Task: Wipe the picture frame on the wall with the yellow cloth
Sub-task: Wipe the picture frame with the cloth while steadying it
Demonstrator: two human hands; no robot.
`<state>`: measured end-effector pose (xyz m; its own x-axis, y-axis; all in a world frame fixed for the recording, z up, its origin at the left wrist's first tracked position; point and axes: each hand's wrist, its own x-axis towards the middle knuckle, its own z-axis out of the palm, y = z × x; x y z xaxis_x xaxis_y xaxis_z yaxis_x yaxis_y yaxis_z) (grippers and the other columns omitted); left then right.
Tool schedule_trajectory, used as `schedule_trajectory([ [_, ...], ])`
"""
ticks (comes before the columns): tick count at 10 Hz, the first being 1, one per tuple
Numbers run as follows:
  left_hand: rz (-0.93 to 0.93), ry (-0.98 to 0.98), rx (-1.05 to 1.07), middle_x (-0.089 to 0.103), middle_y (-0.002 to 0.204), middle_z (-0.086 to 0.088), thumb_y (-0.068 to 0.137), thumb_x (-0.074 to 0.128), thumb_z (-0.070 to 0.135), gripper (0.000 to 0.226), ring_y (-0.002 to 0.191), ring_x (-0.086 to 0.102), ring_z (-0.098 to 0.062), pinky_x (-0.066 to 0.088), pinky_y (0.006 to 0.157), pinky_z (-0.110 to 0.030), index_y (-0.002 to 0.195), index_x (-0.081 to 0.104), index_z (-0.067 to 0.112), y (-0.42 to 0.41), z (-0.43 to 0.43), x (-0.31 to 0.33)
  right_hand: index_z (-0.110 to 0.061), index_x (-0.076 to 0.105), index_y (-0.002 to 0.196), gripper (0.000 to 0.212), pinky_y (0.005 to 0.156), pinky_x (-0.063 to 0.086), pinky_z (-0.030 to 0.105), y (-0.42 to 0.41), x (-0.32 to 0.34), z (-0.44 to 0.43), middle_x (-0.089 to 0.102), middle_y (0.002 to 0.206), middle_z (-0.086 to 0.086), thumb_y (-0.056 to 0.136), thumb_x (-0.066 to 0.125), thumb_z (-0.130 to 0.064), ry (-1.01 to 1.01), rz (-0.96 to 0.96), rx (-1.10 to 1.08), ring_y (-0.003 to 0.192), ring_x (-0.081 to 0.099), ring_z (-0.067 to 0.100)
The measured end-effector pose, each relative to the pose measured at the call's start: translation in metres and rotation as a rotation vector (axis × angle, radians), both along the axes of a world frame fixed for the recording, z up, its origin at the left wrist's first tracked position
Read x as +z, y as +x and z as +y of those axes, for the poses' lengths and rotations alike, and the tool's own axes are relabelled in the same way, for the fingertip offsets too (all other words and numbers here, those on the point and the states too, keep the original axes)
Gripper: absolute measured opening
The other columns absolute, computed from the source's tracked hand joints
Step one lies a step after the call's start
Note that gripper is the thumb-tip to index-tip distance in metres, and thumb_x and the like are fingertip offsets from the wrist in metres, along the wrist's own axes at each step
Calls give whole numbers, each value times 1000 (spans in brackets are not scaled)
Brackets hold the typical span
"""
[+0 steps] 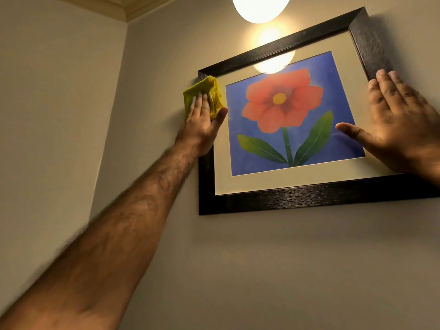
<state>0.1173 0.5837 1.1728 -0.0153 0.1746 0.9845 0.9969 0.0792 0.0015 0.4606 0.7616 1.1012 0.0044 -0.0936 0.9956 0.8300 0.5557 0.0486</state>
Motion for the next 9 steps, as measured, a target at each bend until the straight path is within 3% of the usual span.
schedule_trajectory([
  [2, 22, 36, 0, 2, 170, -4, 76, 0, 85, 110, 157, -1, -18, 5, 127, -39, 160, 5, 14, -3, 5, -36, -3, 13, 158, 111, 126, 15, 47, 0, 0, 0, 11, 169, 15, 84, 16, -85, 11, 4, -11, 157, 12, 30],
  [5, 41, -75, 17, -21, 165, 13, 88, 6, 81, 93, 155, -9, -9, 8, 127, -34, 159, -1, 20, -11, 1, -233, -3, 12, 159, 110, 126, 14, 46, -1, -1, -1, 9, 169, 15, 84, 17, -84, -13, -2, -8, 157, 11, 30],
  [6, 18, -116, 31, -30, 160, 24, 86, 3, 83, 91, 154, -14, -6, 2, 125, -30, 156, -8, 26, -10, -4, -254, -2, 13, 158, 110, 125, 14, 47, -1, -1, -2, 10, 169, 16, 84, 17, -84, -8, -4, -10, 157, 12, 30],
  [8, 44, -86, 55, -23, 163, 9, 80, 4, 88, 103, 154, -13, -10, 4, 125, -30, 158, -4, 20, -8, -6, -197, -2, 12, 158, 111, 126, 13, 45, -1, -2, -4, 9, 169, 16, 84, 16, -84, -18, -2, 0, 157, 11, 29],
  [9, 25, -72, 94, -9, 169, -3, 75, 2, 90, 115, 155, -10, -14, 0, 126, -33, 159, -2, 11, -2, -3, -114, -2, 11, 159, 111, 126, 13, 45, 0, -3, -7, 8, 169, 15, 84, 15, -84, -27, -12, -6, 157, 10, 29],
])
